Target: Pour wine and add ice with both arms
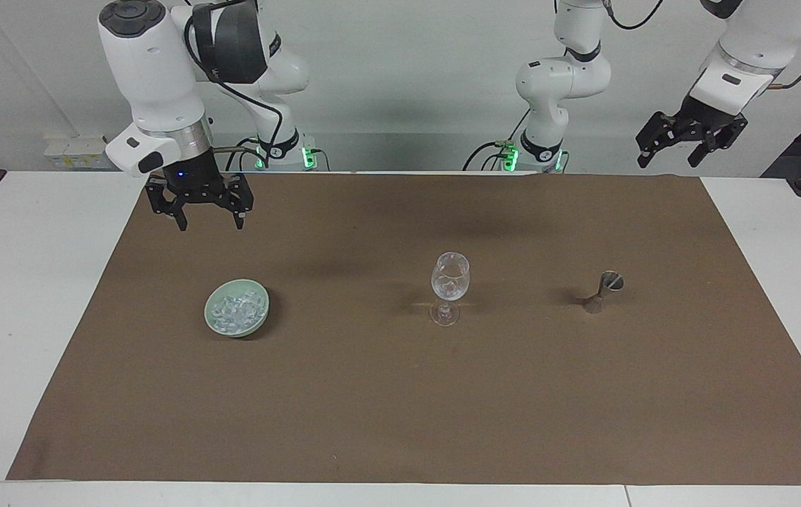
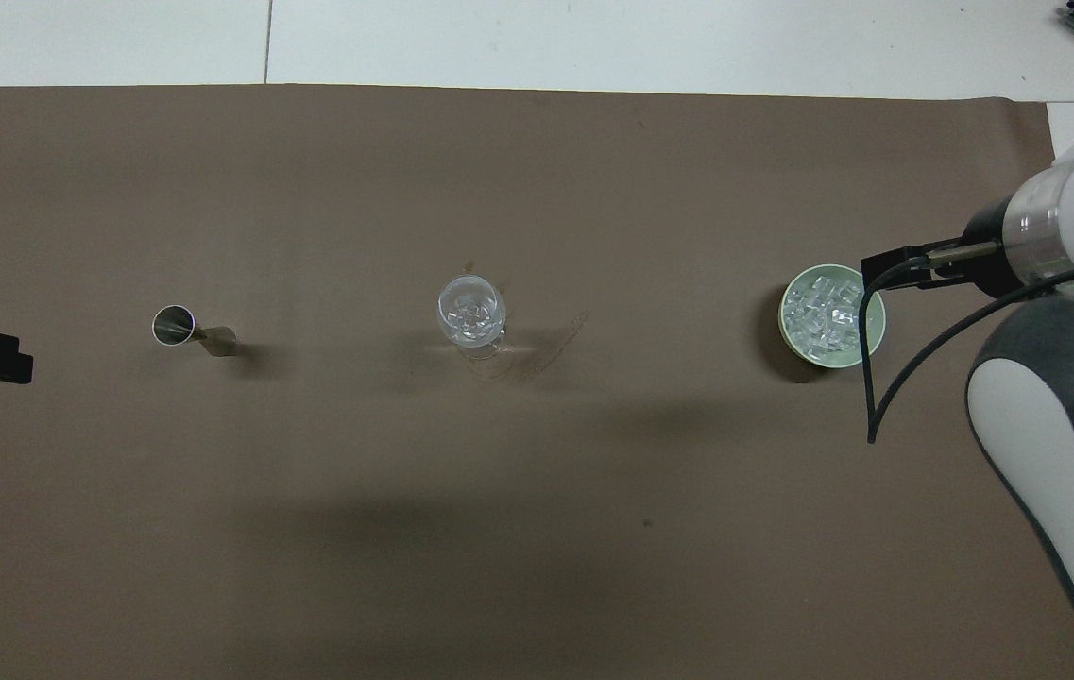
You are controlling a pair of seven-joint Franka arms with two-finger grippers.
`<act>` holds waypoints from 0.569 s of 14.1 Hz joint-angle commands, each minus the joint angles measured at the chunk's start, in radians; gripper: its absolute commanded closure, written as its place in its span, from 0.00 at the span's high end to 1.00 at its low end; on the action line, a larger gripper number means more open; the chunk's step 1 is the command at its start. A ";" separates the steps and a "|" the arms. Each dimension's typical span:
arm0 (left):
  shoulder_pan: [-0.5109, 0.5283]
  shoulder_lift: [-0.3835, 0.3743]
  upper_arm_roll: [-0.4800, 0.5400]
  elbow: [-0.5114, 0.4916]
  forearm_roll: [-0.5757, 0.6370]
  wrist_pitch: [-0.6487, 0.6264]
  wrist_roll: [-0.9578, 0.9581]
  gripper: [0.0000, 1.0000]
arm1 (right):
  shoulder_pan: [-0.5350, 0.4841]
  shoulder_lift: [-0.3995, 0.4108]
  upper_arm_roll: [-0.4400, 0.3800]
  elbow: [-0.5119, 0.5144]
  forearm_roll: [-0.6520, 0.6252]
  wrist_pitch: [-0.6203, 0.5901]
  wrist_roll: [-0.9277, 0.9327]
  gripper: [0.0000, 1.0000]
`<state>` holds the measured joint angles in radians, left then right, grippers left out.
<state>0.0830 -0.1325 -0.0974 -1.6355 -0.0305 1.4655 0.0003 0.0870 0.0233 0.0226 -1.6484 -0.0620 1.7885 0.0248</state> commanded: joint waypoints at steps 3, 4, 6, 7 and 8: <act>-0.002 -0.016 0.004 -0.006 0.015 -0.010 0.004 1.00 | -0.003 -0.016 -0.007 0.010 0.031 -0.009 -0.062 1.00; -0.002 -0.016 0.004 -0.006 0.015 -0.010 0.004 1.00 | -0.007 -0.017 -0.009 0.010 0.057 -0.012 -0.072 1.00; -0.002 -0.016 0.004 -0.006 0.015 -0.010 0.004 1.00 | -0.015 -0.025 -0.010 0.007 0.064 -0.037 -0.112 1.00; -0.002 -0.016 0.004 -0.006 0.015 -0.010 0.004 1.00 | -0.018 -0.055 -0.012 0.001 0.064 -0.037 -0.114 1.00; -0.002 -0.016 0.004 -0.006 0.015 -0.010 0.004 1.00 | -0.023 -0.078 -0.010 -0.014 0.064 -0.035 -0.115 1.00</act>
<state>0.0830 -0.1325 -0.0974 -1.6355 -0.0305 1.4655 0.0003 0.0823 0.0053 0.0109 -1.6357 -0.0213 1.7696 -0.0526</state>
